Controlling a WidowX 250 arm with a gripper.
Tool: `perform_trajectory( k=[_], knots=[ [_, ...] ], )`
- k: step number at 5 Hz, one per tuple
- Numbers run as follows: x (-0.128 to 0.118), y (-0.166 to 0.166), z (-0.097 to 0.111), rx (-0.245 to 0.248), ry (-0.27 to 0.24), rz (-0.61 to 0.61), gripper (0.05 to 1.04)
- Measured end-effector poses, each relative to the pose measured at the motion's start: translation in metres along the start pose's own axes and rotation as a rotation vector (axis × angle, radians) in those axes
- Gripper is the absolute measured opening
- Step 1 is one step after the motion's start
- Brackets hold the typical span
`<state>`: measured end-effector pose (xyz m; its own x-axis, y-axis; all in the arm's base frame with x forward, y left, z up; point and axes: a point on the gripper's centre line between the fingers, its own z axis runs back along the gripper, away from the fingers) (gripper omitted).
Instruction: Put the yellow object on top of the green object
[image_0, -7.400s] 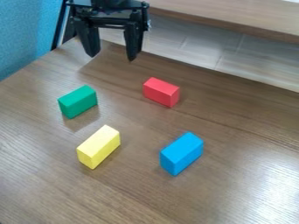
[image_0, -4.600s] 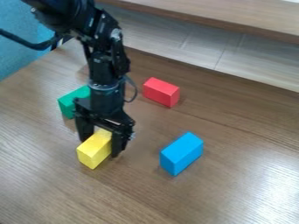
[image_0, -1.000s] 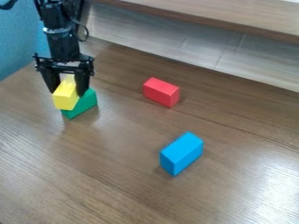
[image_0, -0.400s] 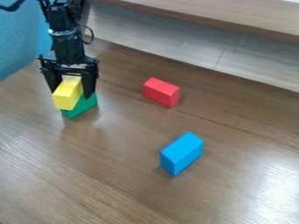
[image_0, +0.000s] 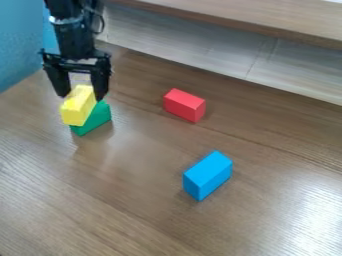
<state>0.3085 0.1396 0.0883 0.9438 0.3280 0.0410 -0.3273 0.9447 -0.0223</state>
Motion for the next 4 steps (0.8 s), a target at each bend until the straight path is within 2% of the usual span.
perform_trajectory(
  k=[1,2,3,4],
  knots=[
    [-0.004,0.001,0.014,-0.020,-0.012,-0.001,1.001],
    [-0.005,-0.003,0.033,-0.039,-0.055,-0.005,1.001],
    [-0.007,-0.021,0.046,-0.042,-0.075,-0.068,1.001],
    [-0.014,-0.045,0.053,-0.053,-0.072,-0.170,1.000]
  ],
)
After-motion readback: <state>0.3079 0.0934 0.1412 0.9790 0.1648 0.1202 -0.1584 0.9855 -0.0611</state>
